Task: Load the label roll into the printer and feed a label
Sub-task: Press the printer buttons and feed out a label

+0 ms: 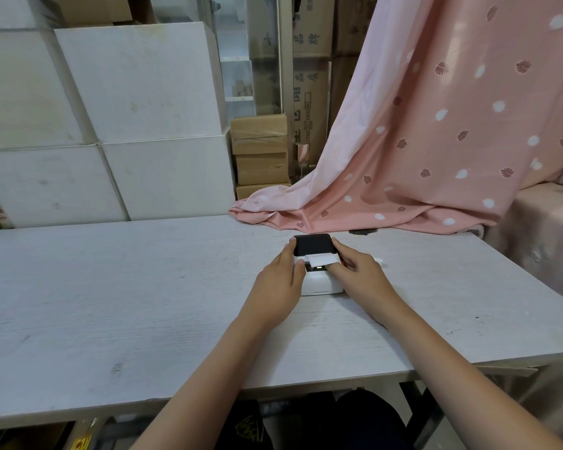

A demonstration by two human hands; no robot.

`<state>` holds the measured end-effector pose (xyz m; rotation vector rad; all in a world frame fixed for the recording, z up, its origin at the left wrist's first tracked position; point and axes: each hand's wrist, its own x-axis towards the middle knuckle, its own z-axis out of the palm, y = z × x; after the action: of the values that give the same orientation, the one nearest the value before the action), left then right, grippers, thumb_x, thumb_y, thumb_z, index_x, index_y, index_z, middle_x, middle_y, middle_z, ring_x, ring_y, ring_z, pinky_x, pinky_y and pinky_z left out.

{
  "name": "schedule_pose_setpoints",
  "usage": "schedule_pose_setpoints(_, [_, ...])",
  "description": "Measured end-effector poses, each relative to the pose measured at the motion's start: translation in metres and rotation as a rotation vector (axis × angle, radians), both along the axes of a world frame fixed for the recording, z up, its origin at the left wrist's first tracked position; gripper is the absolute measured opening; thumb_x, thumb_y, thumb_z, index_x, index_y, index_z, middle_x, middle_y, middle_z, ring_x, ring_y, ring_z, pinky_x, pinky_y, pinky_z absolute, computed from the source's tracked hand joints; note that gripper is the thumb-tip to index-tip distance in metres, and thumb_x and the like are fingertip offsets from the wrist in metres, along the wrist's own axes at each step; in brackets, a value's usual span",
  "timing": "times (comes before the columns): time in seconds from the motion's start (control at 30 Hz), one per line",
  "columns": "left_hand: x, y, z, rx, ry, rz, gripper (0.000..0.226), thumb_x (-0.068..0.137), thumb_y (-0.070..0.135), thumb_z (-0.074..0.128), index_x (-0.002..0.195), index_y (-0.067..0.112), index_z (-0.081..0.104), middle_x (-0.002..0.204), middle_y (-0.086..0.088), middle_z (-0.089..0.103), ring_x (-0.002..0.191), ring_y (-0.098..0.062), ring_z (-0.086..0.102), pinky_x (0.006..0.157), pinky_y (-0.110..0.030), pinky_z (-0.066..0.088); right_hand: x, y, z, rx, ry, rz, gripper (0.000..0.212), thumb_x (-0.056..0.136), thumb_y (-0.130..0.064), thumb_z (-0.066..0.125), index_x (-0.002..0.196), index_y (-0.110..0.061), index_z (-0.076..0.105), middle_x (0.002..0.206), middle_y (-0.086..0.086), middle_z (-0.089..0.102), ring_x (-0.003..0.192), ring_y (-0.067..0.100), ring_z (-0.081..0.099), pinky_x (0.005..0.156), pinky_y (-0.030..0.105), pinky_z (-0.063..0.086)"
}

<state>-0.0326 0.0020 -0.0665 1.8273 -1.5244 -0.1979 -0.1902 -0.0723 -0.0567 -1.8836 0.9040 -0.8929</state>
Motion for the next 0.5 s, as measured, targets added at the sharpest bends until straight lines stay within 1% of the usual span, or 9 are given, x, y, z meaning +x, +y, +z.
schedule_pose_setpoints(0.07, [0.0001, -0.0001, -0.0001, -0.002, -0.001, 0.001, 0.055, 0.107, 0.035, 0.029, 0.159, 0.021, 0.022, 0.126, -0.009, 0.063, 0.102, -0.027, 0.061, 0.077, -0.034, 0.041, 0.0, -0.0017, -0.0018, 0.009, 0.0, -0.004, 0.043, 0.092, -0.037, 0.058, 0.126, -0.064, 0.061, 0.126, 0.021, 0.066, 0.122, 0.038, 0.059, 0.102, 0.059, 0.048])
schedule_pose_setpoints(0.17, [-0.0003, 0.0002, -0.0002, -0.001, -0.01, 0.004, 0.054, 0.107, 0.035, 0.029, 0.159, 0.021, 0.022, 0.127, -0.01, 0.063, 0.103, -0.028, 0.06, 0.078, -0.034, 0.041, -0.0002, -0.0006, -0.0022, 0.016, -0.009, -0.008, 0.042, 0.091, -0.044, 0.059, 0.128, -0.064, 0.059, 0.124, 0.015, 0.07, 0.121, 0.035, 0.062, 0.101, 0.056, 0.051])
schedule_pose_setpoints(0.27, [-0.0001, 0.0001, -0.0001, -0.002, -0.014, 0.006, 0.054, 0.107, 0.036, 0.028, 0.159, 0.021, 0.022, 0.127, -0.01, 0.063, 0.103, -0.027, 0.061, 0.077, -0.032, 0.039, 0.0002, 0.0015, -0.0005, 0.003, -0.02, -0.007, 0.038, 0.086, -0.052, 0.059, 0.119, -0.071, 0.058, 0.125, 0.015, 0.07, 0.124, 0.034, 0.061, 0.105, 0.054, 0.048])
schedule_pose_setpoints(0.33, [-0.0002, 0.0, 0.0003, -0.003, -0.017, 0.007, 0.054, 0.107, 0.035, 0.028, 0.159, 0.021, 0.022, 0.129, -0.01, 0.063, 0.104, -0.026, 0.06, 0.077, -0.031, 0.039, -0.0002, 0.0023, 0.0005, 0.001, -0.024, 0.001, 0.037, 0.085, -0.054, 0.059, 0.117, -0.073, 0.058, 0.126, 0.014, 0.07, 0.125, 0.033, 0.061, 0.107, 0.054, 0.048])
schedule_pose_setpoints(0.4, [-0.0005, 0.0, 0.0007, -0.003, -0.016, 0.006, 0.054, 0.107, 0.035, 0.028, 0.159, 0.021, 0.022, 0.131, -0.01, 0.062, 0.105, -0.026, 0.06, 0.078, -0.032, 0.039, -0.0004, 0.0025, 0.001, 0.001, -0.022, 0.009, 0.038, 0.086, -0.054, 0.059, 0.118, -0.073, 0.057, 0.129, 0.018, 0.067, 0.126, 0.036, 0.059, 0.106, 0.056, 0.047])
schedule_pose_setpoints(0.5, [-0.0005, -0.0003, 0.0003, -0.003, -0.013, 0.004, 0.054, 0.106, 0.034, 0.028, 0.159, 0.021, 0.022, 0.13, -0.012, 0.062, 0.104, -0.028, 0.061, 0.078, -0.032, 0.039, -0.0006, 0.004, 0.0028, 0.001, -0.018, 0.015, 0.038, 0.084, -0.055, 0.058, 0.116, -0.075, 0.057, 0.132, 0.021, 0.063, 0.126, 0.039, 0.057, 0.104, 0.058, 0.047])
